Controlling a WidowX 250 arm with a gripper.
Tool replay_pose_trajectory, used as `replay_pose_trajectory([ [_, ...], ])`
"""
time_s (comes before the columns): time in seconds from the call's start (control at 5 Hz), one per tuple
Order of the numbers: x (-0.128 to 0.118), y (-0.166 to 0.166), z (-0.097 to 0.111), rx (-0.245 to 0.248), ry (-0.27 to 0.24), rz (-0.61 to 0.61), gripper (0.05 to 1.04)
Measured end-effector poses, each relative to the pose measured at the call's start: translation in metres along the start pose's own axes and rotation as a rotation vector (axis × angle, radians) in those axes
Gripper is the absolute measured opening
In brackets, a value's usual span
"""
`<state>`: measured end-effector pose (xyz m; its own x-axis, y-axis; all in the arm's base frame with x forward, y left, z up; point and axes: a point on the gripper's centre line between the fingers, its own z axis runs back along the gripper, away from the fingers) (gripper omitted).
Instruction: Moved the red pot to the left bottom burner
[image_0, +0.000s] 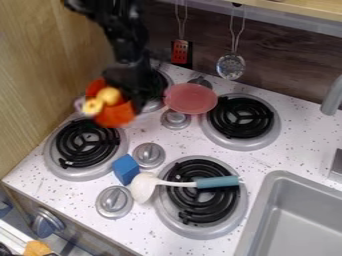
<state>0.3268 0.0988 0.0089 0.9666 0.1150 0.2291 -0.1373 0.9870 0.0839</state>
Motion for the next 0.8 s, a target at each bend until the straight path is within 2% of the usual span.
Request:
replay_pose_trajectory([
  [0.2,-0.013,0.007,-0.002,0.001,-0.009,0.036,0.073],
  [0.6,-0.017,0.017,-0.006,-0.021,-0.049,0.035,0.102],
  [0.8,-0.017,0.023,-0.01,-0.044,-0.055,0.027,0.275],
])
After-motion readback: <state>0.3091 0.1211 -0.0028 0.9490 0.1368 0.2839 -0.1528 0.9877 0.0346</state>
